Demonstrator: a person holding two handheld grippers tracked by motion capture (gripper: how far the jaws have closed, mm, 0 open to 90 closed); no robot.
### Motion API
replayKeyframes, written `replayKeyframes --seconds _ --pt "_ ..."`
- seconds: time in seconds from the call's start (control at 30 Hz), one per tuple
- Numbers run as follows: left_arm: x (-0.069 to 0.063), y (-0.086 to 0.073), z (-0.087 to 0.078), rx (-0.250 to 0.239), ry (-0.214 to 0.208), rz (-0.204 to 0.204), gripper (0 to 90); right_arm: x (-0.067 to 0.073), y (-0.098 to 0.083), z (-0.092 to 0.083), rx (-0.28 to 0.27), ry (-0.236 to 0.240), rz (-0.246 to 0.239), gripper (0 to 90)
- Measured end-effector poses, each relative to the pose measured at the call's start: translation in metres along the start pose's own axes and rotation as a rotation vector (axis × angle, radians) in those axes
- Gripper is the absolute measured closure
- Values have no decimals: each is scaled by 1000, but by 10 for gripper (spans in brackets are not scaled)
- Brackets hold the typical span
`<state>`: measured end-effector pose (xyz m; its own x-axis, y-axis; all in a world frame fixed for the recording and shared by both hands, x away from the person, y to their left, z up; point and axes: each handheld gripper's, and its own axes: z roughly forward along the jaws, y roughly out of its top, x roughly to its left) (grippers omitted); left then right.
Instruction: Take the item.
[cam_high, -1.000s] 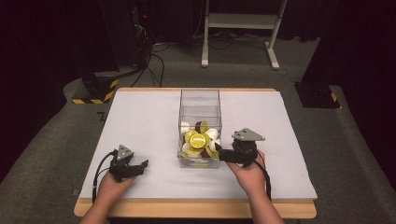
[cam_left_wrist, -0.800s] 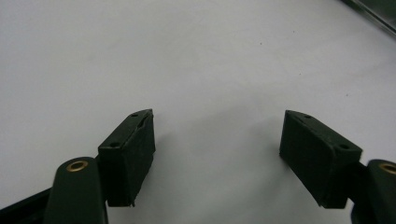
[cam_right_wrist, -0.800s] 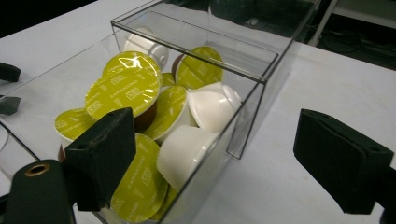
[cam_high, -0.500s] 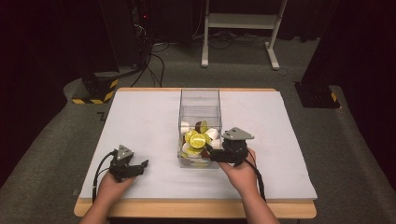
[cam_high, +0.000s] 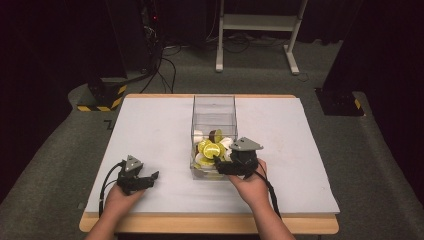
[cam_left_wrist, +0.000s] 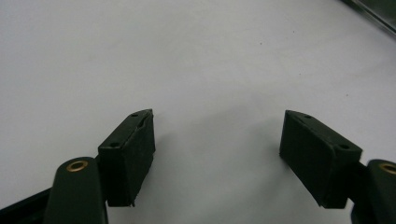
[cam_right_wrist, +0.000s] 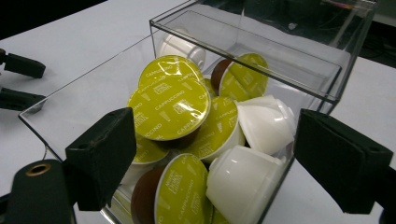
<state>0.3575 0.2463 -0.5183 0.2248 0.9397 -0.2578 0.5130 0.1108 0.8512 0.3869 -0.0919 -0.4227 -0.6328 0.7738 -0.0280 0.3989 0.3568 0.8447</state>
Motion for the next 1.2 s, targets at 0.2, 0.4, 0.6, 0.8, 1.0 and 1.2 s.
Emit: replayKeyframes --seconds 0.2,0.4,0.6,0.8,1.0,1.2 --pt "0 0 0 0 0 0 268 6 3 6 15 15 -8 140" --pt "0 0 0 0 0 0 268 13 8 12 26 20 -14 144" --pt "1 0 -1 7 -1 11 268 19 12 19 45 35 -15 147" --pt "1 0 -1 9 -1 15 268 25 14 25 73 36 -24 143" --pt "1 0 -1 7 -2 11 268 26 16 29 87 22 -35 167" --pt "1 0 -1 5 -2 6 267 27 16 32 109 10 -48 260"
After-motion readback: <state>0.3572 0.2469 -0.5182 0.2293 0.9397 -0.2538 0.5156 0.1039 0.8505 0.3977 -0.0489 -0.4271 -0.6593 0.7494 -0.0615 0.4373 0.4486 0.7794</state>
